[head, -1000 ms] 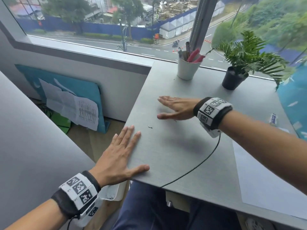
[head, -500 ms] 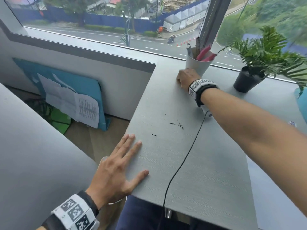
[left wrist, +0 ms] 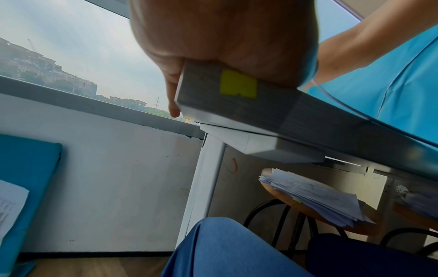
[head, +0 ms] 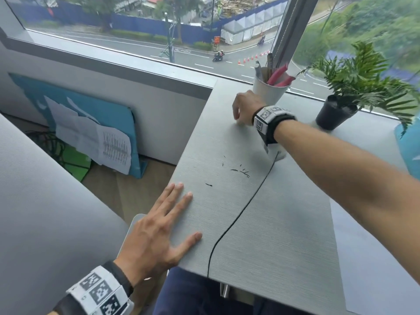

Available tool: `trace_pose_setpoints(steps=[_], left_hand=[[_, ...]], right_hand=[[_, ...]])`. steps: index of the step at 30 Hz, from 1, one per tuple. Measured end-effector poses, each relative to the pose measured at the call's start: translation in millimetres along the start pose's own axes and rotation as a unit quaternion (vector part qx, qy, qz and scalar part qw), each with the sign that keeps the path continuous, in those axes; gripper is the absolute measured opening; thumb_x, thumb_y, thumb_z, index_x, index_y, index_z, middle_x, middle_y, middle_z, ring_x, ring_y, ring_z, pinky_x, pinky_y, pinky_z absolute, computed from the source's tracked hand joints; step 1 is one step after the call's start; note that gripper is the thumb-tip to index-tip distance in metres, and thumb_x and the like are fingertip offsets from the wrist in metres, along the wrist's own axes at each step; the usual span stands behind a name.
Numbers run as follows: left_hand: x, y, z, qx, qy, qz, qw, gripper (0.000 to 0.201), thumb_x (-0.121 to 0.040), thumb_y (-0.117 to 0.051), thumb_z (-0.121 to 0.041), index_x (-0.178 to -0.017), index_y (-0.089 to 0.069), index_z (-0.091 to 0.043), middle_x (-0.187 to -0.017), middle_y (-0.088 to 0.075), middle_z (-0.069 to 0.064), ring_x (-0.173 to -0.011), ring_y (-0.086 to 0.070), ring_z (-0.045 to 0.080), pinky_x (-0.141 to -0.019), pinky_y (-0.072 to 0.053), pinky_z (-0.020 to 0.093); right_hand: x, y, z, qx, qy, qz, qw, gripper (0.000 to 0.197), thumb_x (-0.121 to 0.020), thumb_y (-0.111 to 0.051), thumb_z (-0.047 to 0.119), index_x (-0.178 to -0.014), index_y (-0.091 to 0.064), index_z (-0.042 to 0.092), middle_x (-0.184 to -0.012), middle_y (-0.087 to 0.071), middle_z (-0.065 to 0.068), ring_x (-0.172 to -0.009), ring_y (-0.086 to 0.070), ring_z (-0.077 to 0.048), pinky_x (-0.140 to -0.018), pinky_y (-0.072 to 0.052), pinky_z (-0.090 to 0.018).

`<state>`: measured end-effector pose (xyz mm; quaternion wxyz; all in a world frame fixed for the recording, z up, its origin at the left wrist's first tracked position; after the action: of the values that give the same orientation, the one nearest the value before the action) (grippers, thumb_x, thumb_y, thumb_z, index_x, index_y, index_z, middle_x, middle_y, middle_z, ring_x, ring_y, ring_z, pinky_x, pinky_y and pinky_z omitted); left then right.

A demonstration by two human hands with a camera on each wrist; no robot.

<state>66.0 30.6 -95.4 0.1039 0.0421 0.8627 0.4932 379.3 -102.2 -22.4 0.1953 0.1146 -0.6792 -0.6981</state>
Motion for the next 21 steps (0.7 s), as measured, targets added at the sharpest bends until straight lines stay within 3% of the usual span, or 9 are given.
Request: trace_pose_setpoints(steps=[3, 5, 8, 10, 12, 13, 15, 18, 21], left_hand=[[0.4, -1.0, 1.0, 0.004, 0.003, 0.0, 1.0, 0.084, -0.087, -0.049, -0.074, -0.155, -0.033, -0.028, -0.166, -0.014, -0.012, -0.153, -0.005, 0.004, -0.114, -0.028, 0.033], [0.5, -0.6, 0.1, 0.0, 0.004, 0.001, 1.0, 0.085, -0.087, -0.047, -0.075, -0.156, -0.032, -0.028, -0.166, -0.012, -0.011, -0.152, -0.003, 0.002, -0.115, -0.025, 0.032], [0.5, 0.7, -1.7, -0.01, 0.004, 0.009, 1.0, 0.086, -0.087, -0.042, -0.077, -0.156, -0.031, -0.027, -0.166, -0.01, -0.012, -0.152, 0.001, 0.0, -0.115, -0.021, 0.029], [0.5, 1.8, -2.1, -0.015, 0.005, 0.012, 1.0, 0.087, -0.087, -0.04, -0.077, -0.157, -0.028, -0.027, -0.166, -0.007, -0.013, -0.151, 0.004, -0.001, -0.115, -0.018, 0.026], [0.6, 1.4, -1.8, -0.015, 0.007, 0.016, 1.0, 0.088, -0.086, -0.038, -0.078, -0.158, -0.026, -0.028, -0.166, -0.005, -0.014, -0.15, 0.007, -0.003, -0.115, -0.015, 0.024], [0.7, 1.1, -1.3, -0.016, 0.008, 0.016, 1.0, 0.088, -0.086, -0.037, -0.078, -0.158, -0.025, -0.029, -0.166, -0.004, -0.014, -0.15, 0.008, -0.003, -0.115, -0.015, 0.024], [1.0, 0.9, -0.5, -0.015, 0.01, 0.015, 1.0, 0.088, -0.086, -0.037, -0.079, -0.158, -0.025, -0.03, -0.166, -0.003, -0.015, -0.15, 0.008, -0.004, -0.114, -0.018, 0.024], [0.4, -0.4, -0.6, -0.017, 0.01, 0.018, 1.0, 0.089, -0.085, -0.036, -0.08, -0.158, -0.023, -0.031, -0.166, -0.001, -0.016, -0.149, 0.01, -0.005, -0.114, -0.019, 0.024], [0.5, -0.3, 0.4, -0.023, 0.009, 0.016, 1.0, 0.088, -0.085, -0.036, -0.08, -0.158, -0.023, -0.031, -0.166, -0.002, -0.016, -0.149, 0.009, -0.005, -0.113, -0.022, 0.027]], right_hand=[[44.7, -13.5, 23.0, -0.108, 0.048, 0.077, 0.99, 0.01, -0.071, -0.078, 0.007, -0.076, -0.076, 0.015, -0.07, -0.074, 0.001, -0.065, -0.071, -0.013, -0.056, -0.056, -0.018], [57.9, -12.2, 18.1, -0.155, 0.057, 0.085, 0.983, 0.006, -0.076, -0.078, 0.012, -0.082, -0.076, 0.014, -0.072, -0.075, 0.001, -0.067, -0.072, -0.013, -0.061, -0.058, -0.021], [39.7, -6.3, -23.7, -0.04, 0.006, 0.039, 0.998, 0.033, -0.09, -0.065, 0.035, -0.112, -0.071, 0.012, -0.109, -0.071, -0.005, -0.104, -0.065, -0.023, -0.09, -0.052, -0.033], [34.1, -28.5, -43.3, 0.038, -0.038, 0.108, 0.993, 0.067, -0.093, -0.047, 0.06, -0.135, -0.052, 0.008, -0.141, -0.051, -0.013, -0.13, -0.046, -0.029, -0.109, -0.038, -0.038], [39.0, -58.5, -44.9, 0.054, -0.045, 0.184, 0.98, 0.101, -0.085, -0.034, 0.078, -0.154, -0.015, 0.006, -0.163, -0.01, -0.013, -0.15, -0.013, -0.028, -0.122, -0.014, -0.041], [44.1, -69.0, -39.6, 0.053, -0.034, 0.206, 0.976, 0.113, -0.08, -0.031, 0.085, -0.156, 0.002, 0.009, -0.164, 0.008, -0.009, -0.152, 0.002, -0.027, -0.123, -0.005, -0.042], [61.2, -78.8, -23.4, 0.061, 0.009, 0.223, 0.973, 0.121, -0.072, -0.029, 0.091, -0.154, 0.017, 0.015, -0.161, 0.023, -0.005, -0.15, 0.014, -0.025, -0.123, 0.001, -0.044], [100.3, -78.5, 0.8, 0.072, 0.101, 0.236, 0.964, 0.111, -0.078, -0.034, 0.086, -0.155, 0.013, 0.02, -0.162, 0.018, 0.002, -0.15, 0.011, -0.018, -0.121, 0.003, -0.038], [126.6, -61.6, 13.8, 0.005, 0.132, 0.231, 0.964, 0.095, -0.078, -0.033, 0.086, -0.154, -0.024, 0.03, -0.162, -0.017, 0.012, -0.149, -0.018, -0.011, -0.119, -0.012, -0.034]])
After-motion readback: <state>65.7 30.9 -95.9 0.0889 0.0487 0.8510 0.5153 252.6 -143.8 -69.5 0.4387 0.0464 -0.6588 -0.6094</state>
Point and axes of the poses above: each hand's wrist, its own x-axis away from the middle knuckle, its own y-axis out of the back of the hand, z = x × y, the point moved 10 cm from there along -x, towards the middle knuckle
